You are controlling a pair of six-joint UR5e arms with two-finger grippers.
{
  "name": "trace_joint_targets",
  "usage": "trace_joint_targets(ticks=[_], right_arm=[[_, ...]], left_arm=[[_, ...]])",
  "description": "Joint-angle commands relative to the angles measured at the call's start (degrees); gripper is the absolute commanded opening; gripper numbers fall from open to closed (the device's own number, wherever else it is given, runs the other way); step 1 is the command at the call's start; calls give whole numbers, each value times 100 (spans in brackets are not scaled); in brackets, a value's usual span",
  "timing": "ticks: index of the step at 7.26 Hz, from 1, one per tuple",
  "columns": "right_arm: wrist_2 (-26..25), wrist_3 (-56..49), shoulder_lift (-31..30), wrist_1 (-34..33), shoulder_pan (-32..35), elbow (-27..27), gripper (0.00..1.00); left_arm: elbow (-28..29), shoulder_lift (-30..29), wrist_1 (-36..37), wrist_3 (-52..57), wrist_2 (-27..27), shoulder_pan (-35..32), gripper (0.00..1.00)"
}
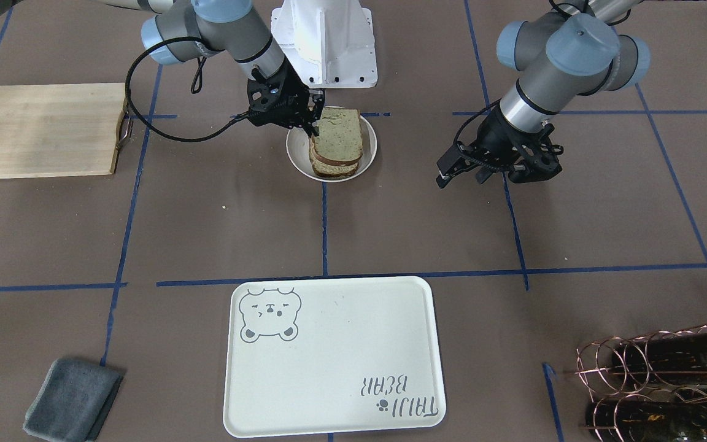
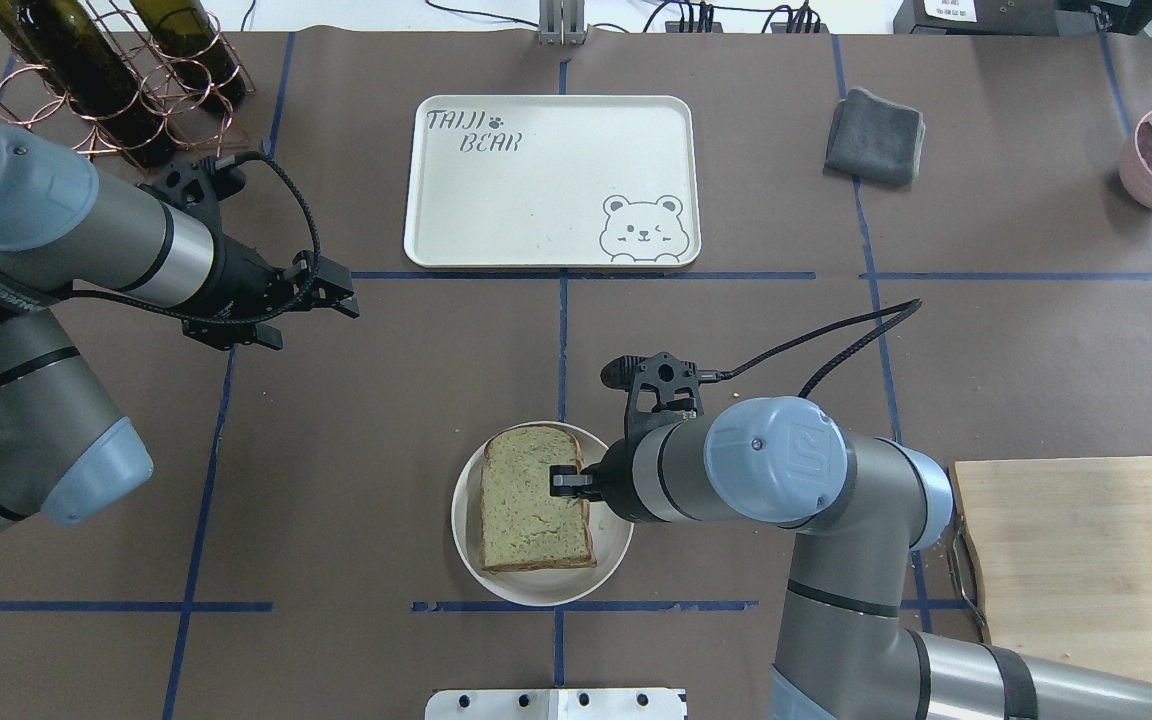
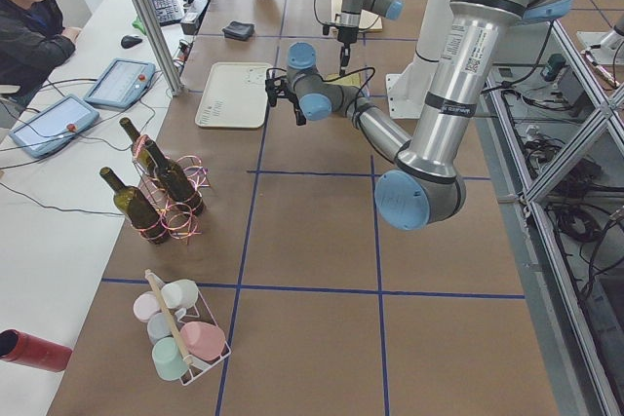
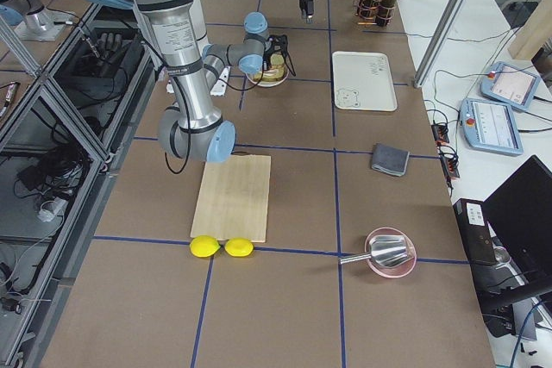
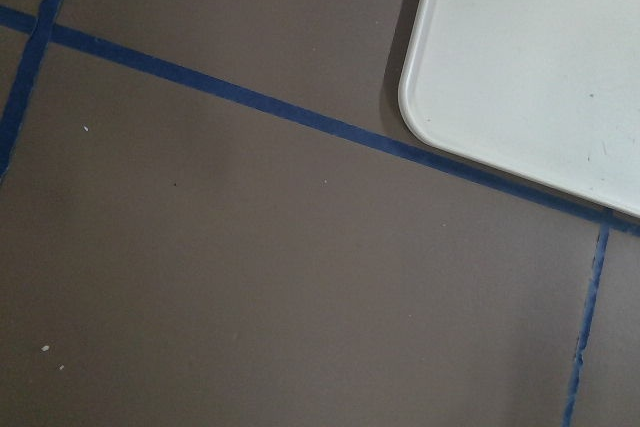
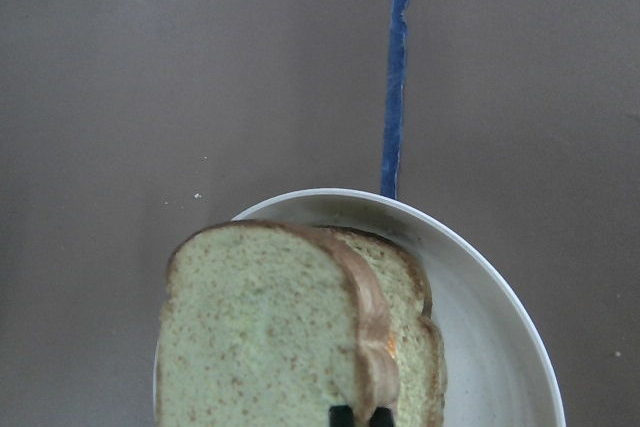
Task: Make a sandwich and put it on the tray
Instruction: 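Carry the bread slice over the egg toast and lower it on top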
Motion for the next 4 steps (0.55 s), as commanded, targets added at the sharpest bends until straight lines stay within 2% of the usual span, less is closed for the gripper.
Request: trace_joint_targets(ticks=[1,2,4], right_arm=[[-28,-3,92,0,8,-146,0],[-2,-3,92,0,34,-129,11],[51,-12,66,-9,104,-94,73]], left_arm=[[127,0,-203,-10,0,1,100],[206,0,-301,-10,-9,1,100],[234,-35,-311,-10,-9,71,100]])
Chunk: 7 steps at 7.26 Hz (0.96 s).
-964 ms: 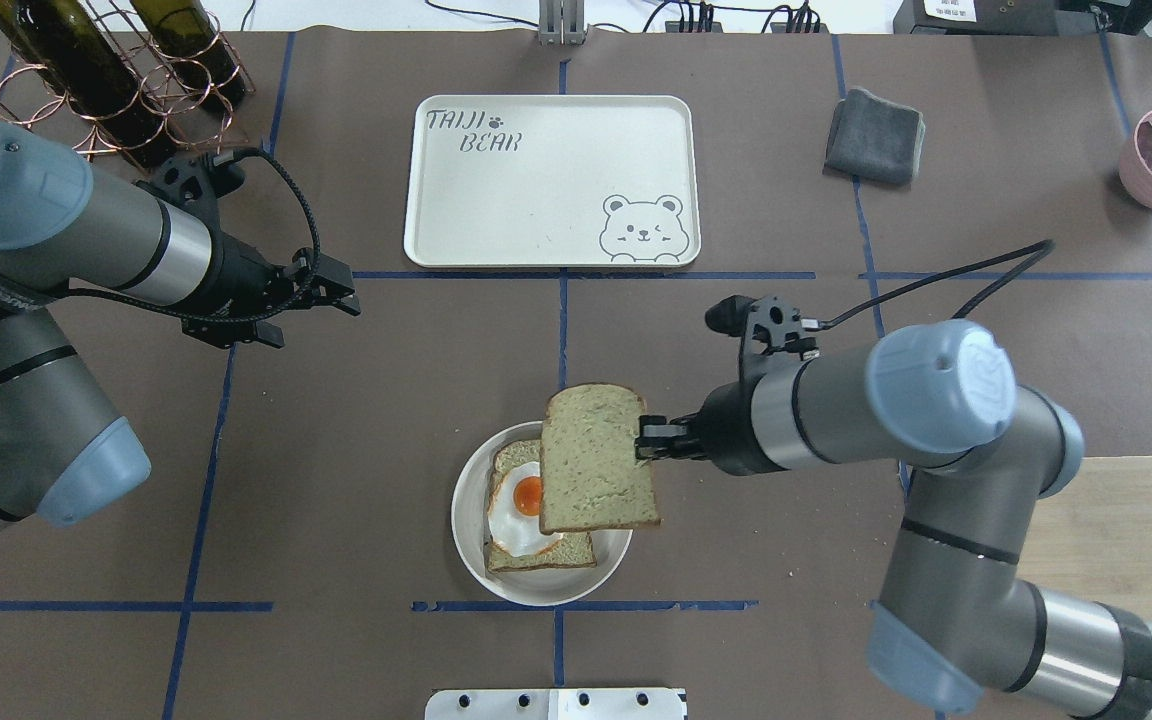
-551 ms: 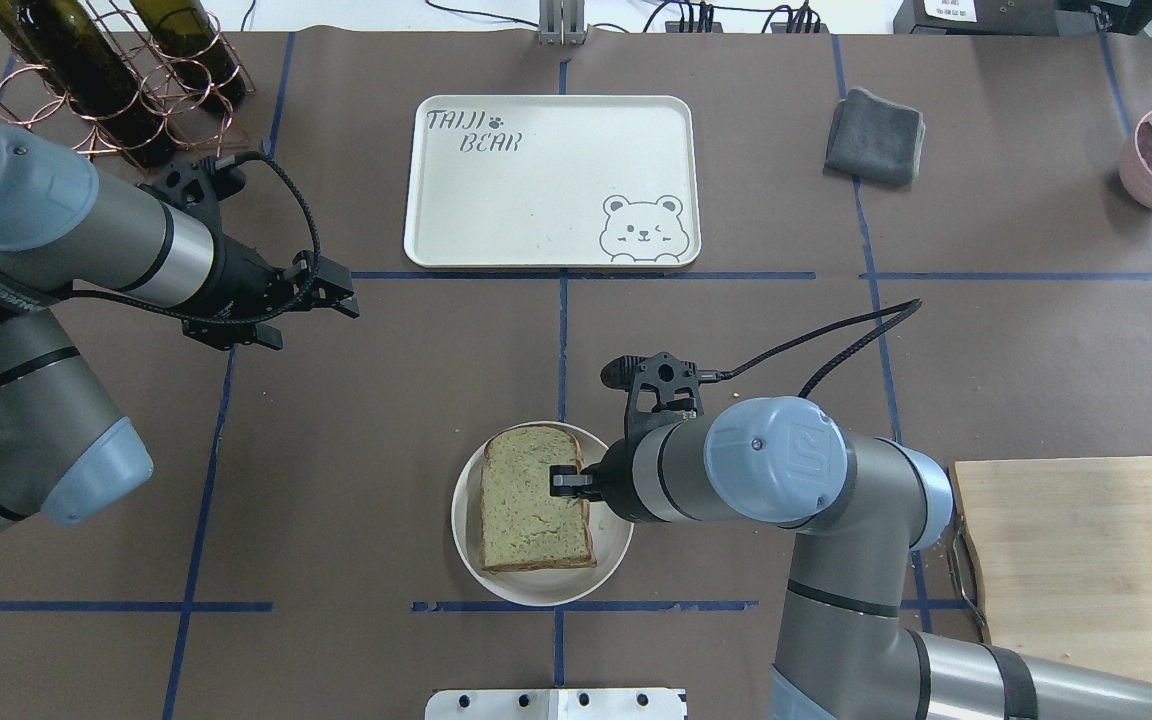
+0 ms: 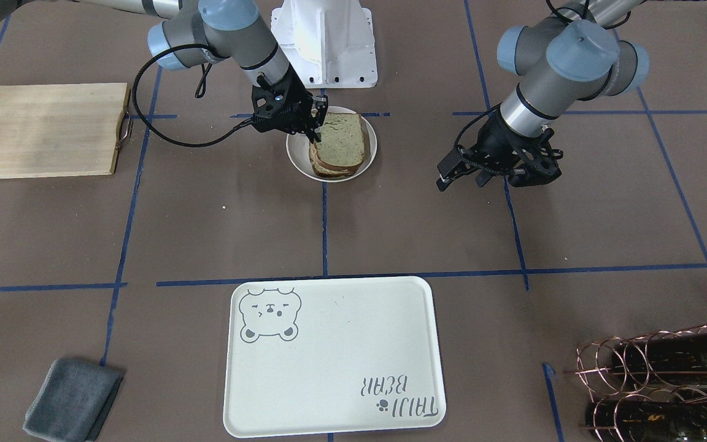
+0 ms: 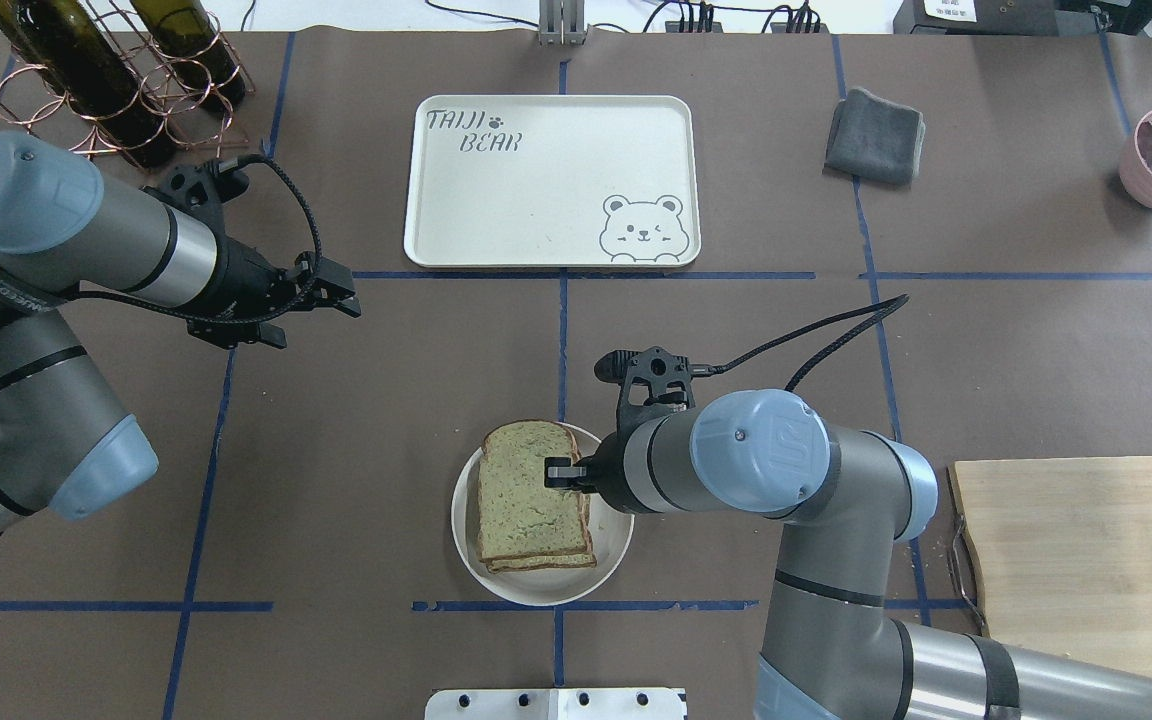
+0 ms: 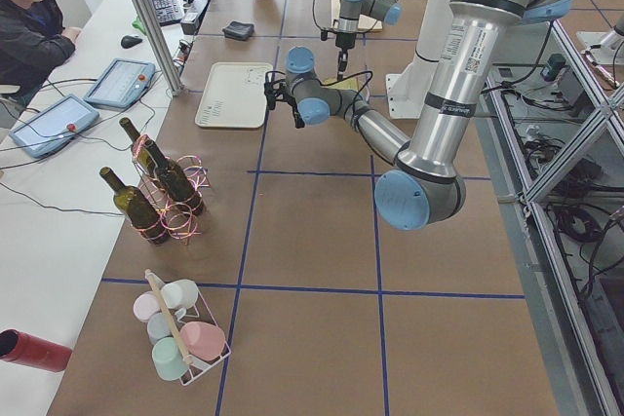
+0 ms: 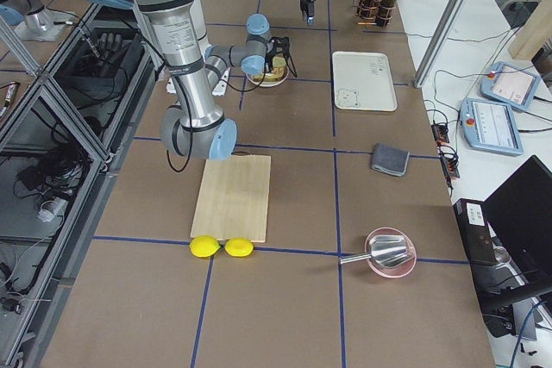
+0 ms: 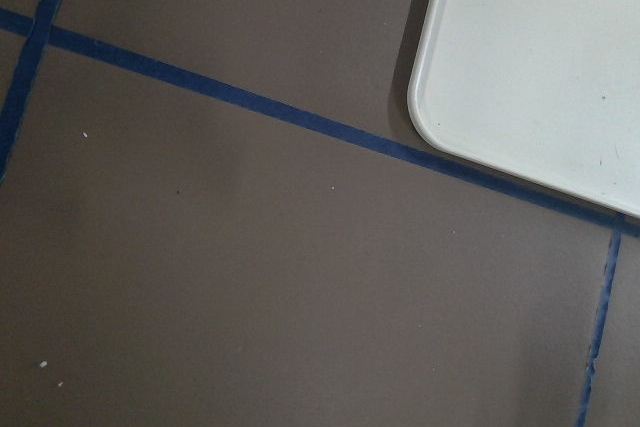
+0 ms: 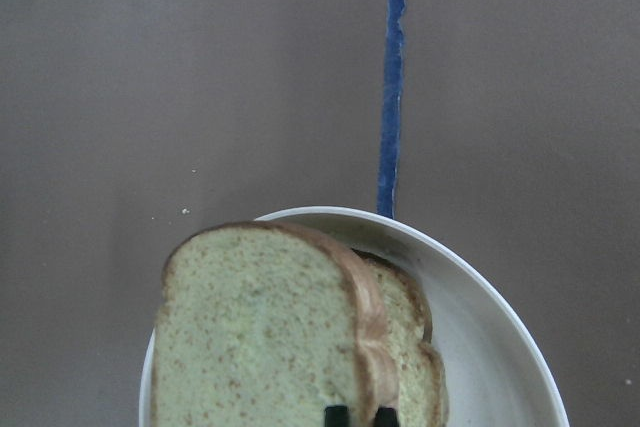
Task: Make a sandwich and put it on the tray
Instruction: 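Open and withdraw the right gripper while the left gripper approaches the plate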
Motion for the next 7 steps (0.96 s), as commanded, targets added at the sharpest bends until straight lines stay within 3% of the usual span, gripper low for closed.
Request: trace_joint_targets(ticks=[1,3,4,6,7], right_arm=[[35,-3,-22,-12,57,31,100],[445,6,-40,-204,389,153,100],[831,-3,-66,-823,713,485,100],[1387,-256,-93,-2055,1425,804,100],[1424,-606,-119,-2199,1602,813,100]], left_arm=[[20,-88,-11,-18,-1,153,100],[-41,-176,6,-307,86,512,100],[-102,-185,15,-500,705,967,95],[-129,-290,24,-844,957,1445,71],[-112,-299,24,-853,1131,1698,67]])
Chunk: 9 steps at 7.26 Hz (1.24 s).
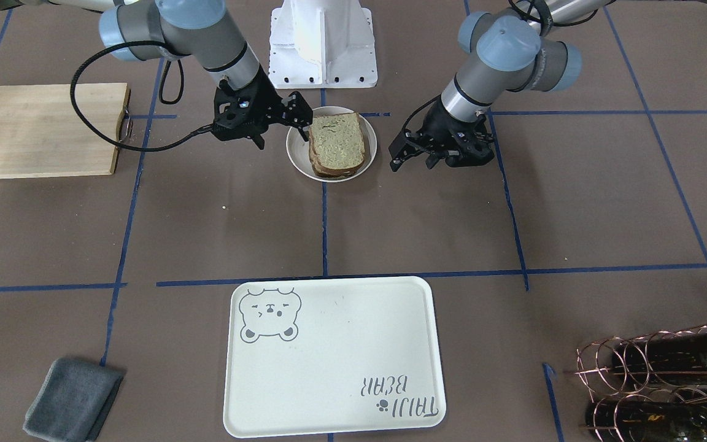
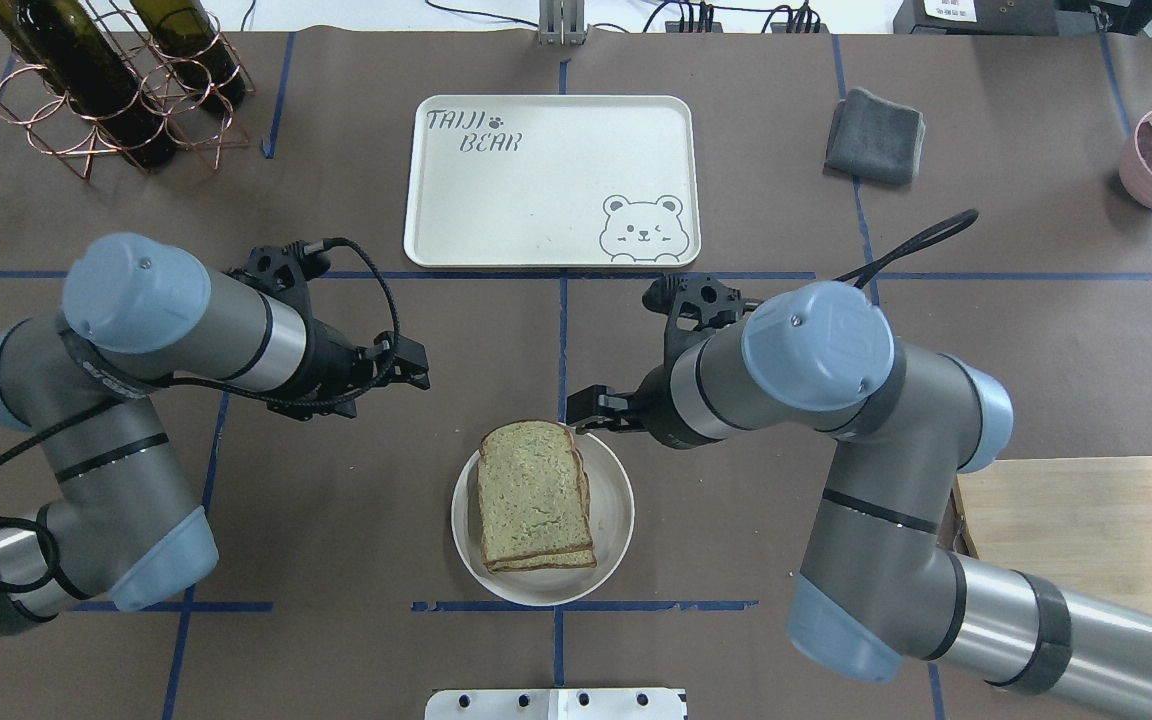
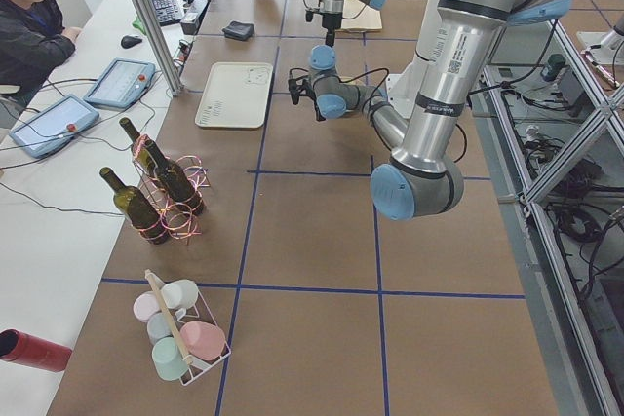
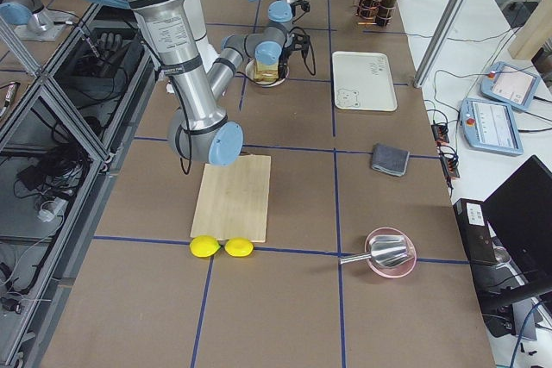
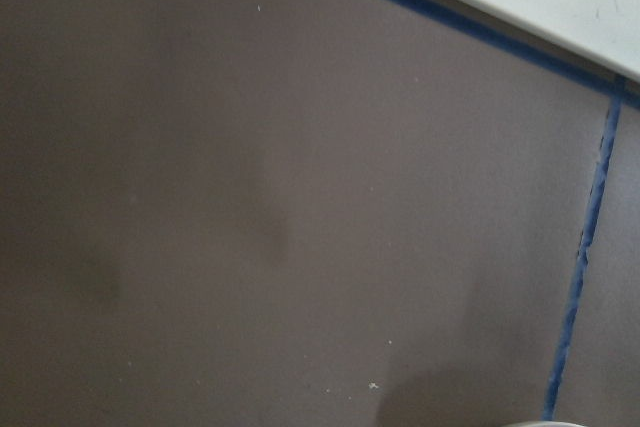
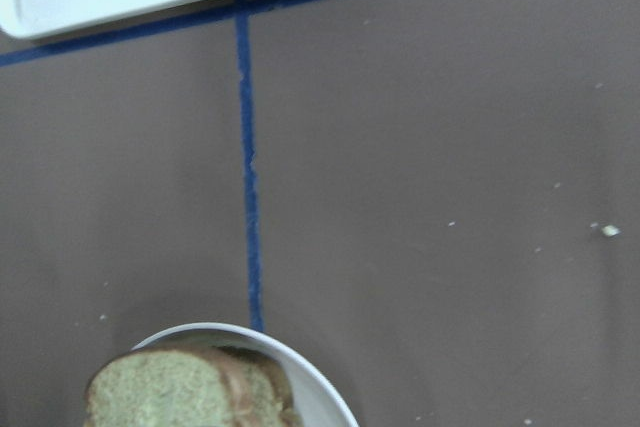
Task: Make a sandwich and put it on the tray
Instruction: 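Open and withdraw the right gripper while the left gripper approaches the plate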
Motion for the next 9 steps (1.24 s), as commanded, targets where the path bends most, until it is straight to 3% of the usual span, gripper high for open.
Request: trace_joint_targets(ticks=[1,2,5,9], right_arm=[[285,-584,-125,-585,434,132,100],[408,-726,-143,-631,583,168,100],[524,-1042,-414,-631,804,247,100],[585,-1140,-547,-631,866,379,100]], left_arm=[[48,-56,2,-67,381,472,64],[57,-56,2,-58,392,535,56],[119,-117,2,-58,427,720,48],[215,-161,2,-58,418,931,46]])
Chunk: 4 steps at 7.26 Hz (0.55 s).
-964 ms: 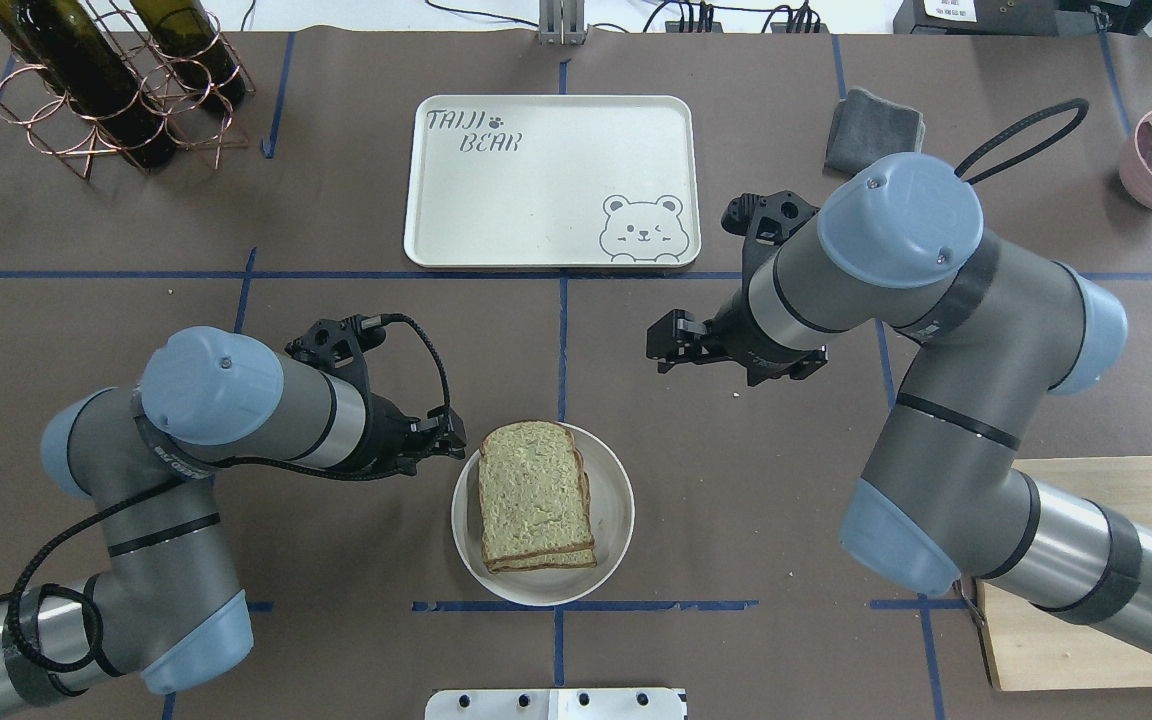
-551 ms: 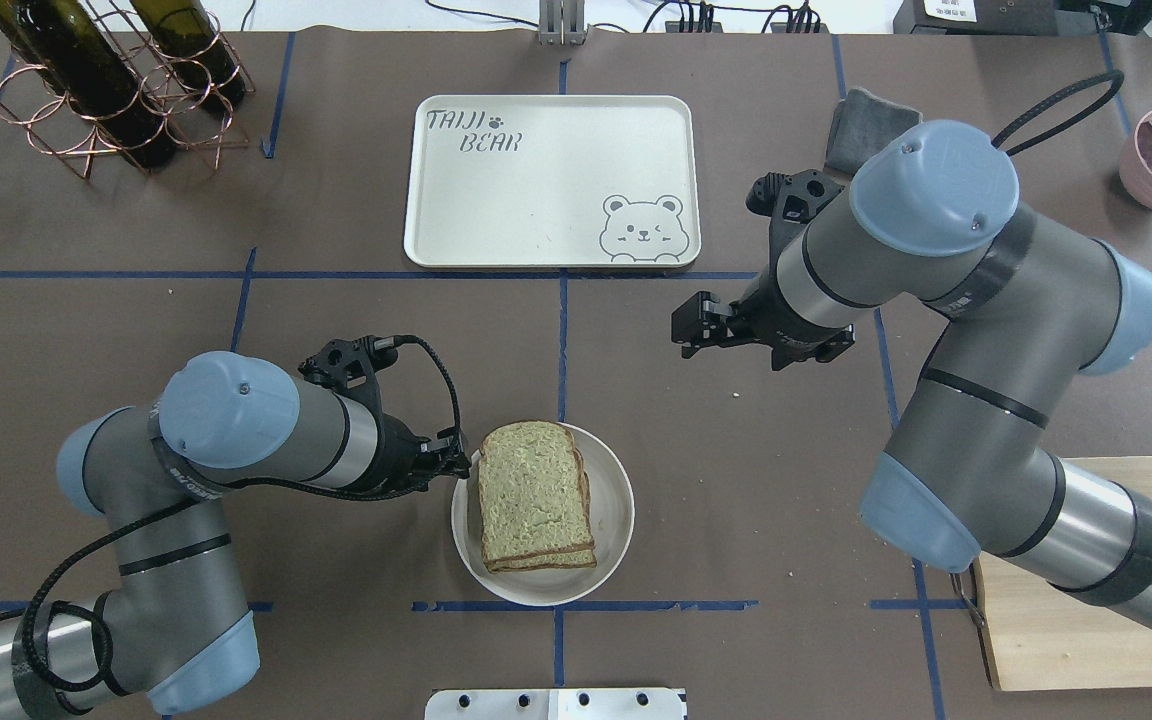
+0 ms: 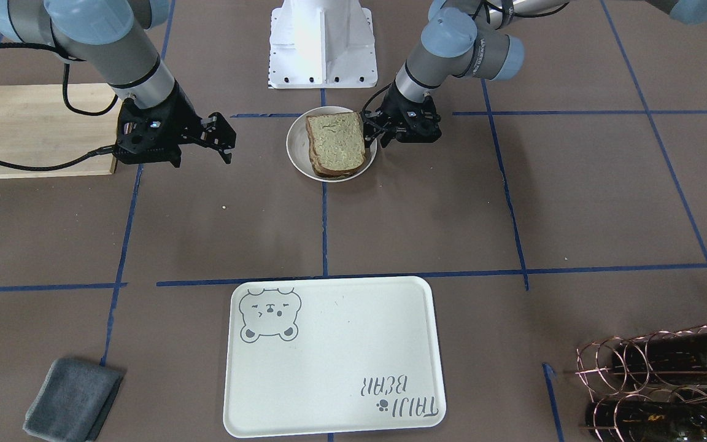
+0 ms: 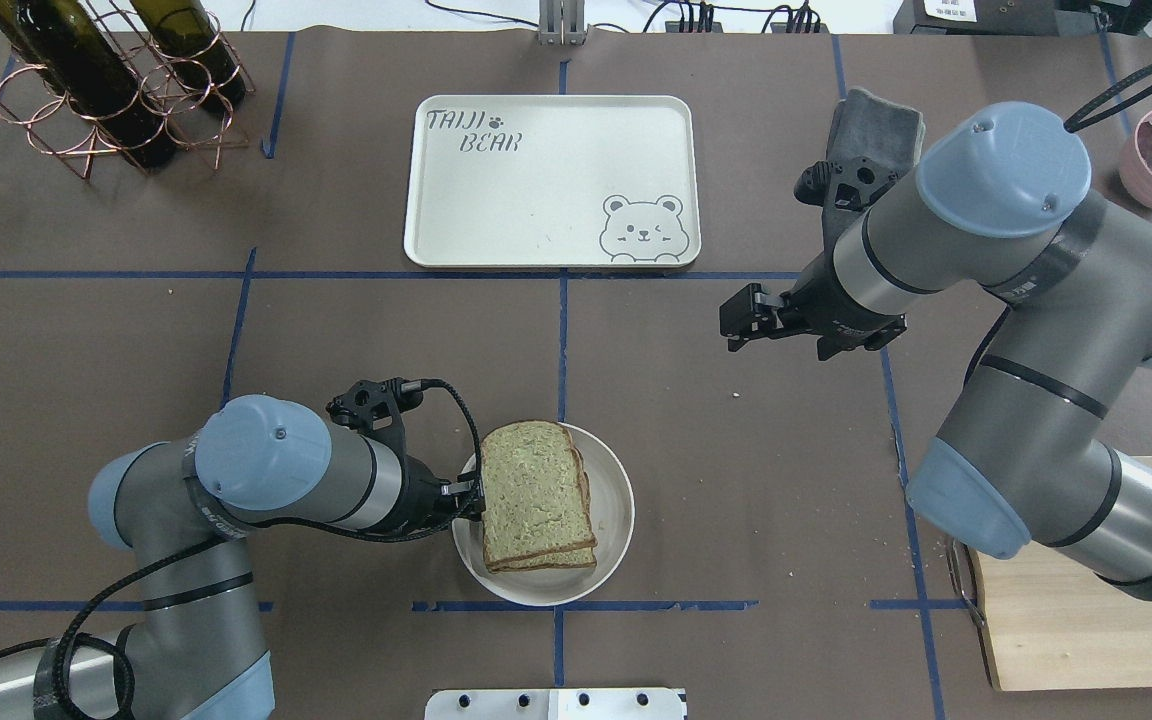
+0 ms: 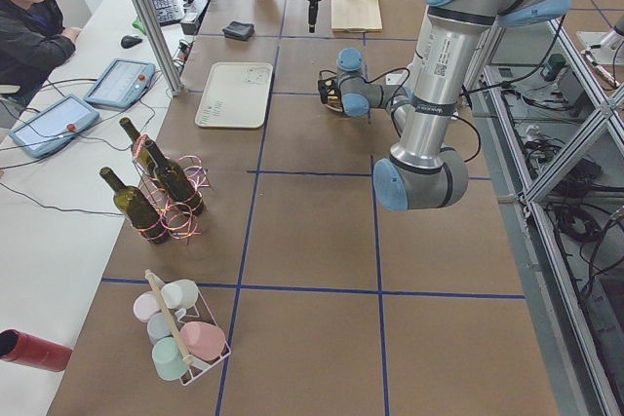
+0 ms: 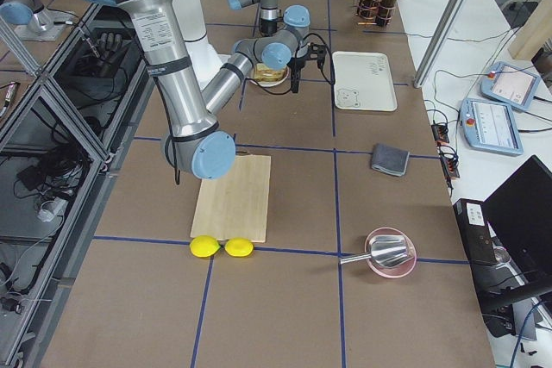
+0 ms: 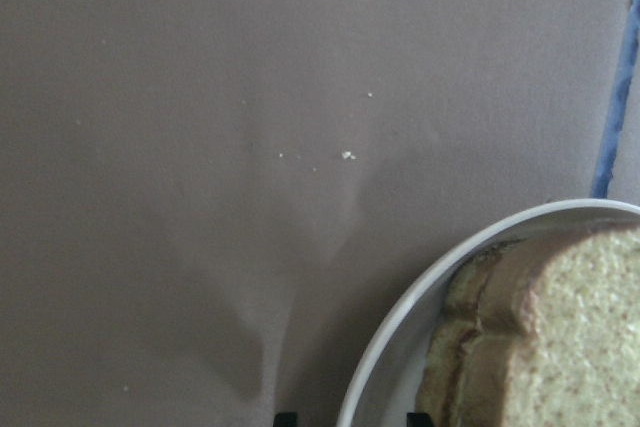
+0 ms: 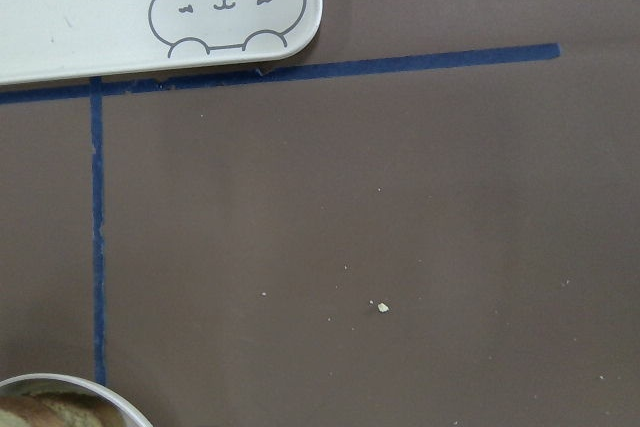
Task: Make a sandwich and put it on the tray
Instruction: 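Grasp the white plate rim with the left gripper and lift it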
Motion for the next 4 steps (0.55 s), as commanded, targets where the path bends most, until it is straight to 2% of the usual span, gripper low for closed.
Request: trace_joint_targets(ticks=[1,2,4], right_arm=[[23,-6,-8,0,9,31,100],[23,-6,-8,0,18,23,100],[23,-6,-17,-9,27,31,100]], left_arm=[[47,-25,0,-8,2,36,43],[65,-34,0,1,-7,36,36],[65,-34,0,-8,-7,36,11]])
